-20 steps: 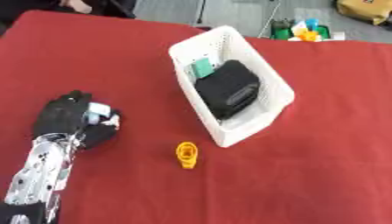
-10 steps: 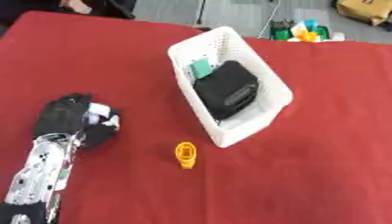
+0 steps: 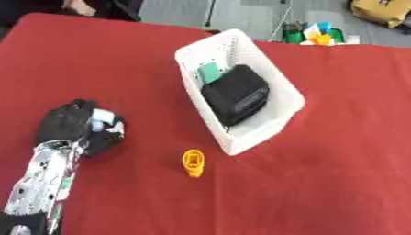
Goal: Pick up objects on the table and place them in the box.
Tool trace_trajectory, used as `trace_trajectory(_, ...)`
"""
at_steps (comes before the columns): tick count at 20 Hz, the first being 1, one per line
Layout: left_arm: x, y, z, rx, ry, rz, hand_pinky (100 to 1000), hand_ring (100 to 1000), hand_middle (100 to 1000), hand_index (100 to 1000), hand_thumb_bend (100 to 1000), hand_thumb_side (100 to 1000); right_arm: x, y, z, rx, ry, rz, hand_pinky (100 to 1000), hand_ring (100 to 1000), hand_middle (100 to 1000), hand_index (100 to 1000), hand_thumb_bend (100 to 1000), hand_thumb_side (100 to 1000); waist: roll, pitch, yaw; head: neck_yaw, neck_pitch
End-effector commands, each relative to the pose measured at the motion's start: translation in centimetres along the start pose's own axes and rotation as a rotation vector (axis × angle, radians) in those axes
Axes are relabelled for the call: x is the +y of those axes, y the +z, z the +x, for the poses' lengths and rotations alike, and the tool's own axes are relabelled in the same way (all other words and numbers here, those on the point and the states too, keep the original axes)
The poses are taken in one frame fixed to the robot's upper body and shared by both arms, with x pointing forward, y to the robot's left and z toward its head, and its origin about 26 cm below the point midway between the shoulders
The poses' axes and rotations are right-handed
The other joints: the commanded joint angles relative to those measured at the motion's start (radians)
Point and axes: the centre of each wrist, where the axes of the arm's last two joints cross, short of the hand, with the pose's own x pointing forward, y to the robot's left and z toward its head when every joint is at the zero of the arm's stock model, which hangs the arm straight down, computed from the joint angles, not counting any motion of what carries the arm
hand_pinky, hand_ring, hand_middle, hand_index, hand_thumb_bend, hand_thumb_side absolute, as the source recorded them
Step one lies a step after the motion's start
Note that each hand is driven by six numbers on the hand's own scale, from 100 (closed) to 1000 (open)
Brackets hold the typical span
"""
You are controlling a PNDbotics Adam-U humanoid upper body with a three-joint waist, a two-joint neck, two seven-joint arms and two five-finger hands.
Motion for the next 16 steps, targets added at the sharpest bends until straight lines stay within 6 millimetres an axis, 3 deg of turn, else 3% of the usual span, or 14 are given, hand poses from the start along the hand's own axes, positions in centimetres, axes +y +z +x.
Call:
trace_trajectory(1,-2.52,-0.45,-0.34,0.01,0.015,-0.121,912,806,599,970,100,1000,-0.28,-0.57,0.41,-0.024,-0.004,-0.013,777,760,615,734,169,1000,-0.006,-0.015,0.0,-0.003,-0.012)
trace_trajectory(16,-2.76,-0.32,0.0,-0.022,0.043,-0.109,886,754,550,946,100,1000,-0.31,-0.63,0.41,-0.018,-0.01,-0.019,778,760,615,735,155,1000,-0.002,-0.029,-0.003,-0.005,-0.013)
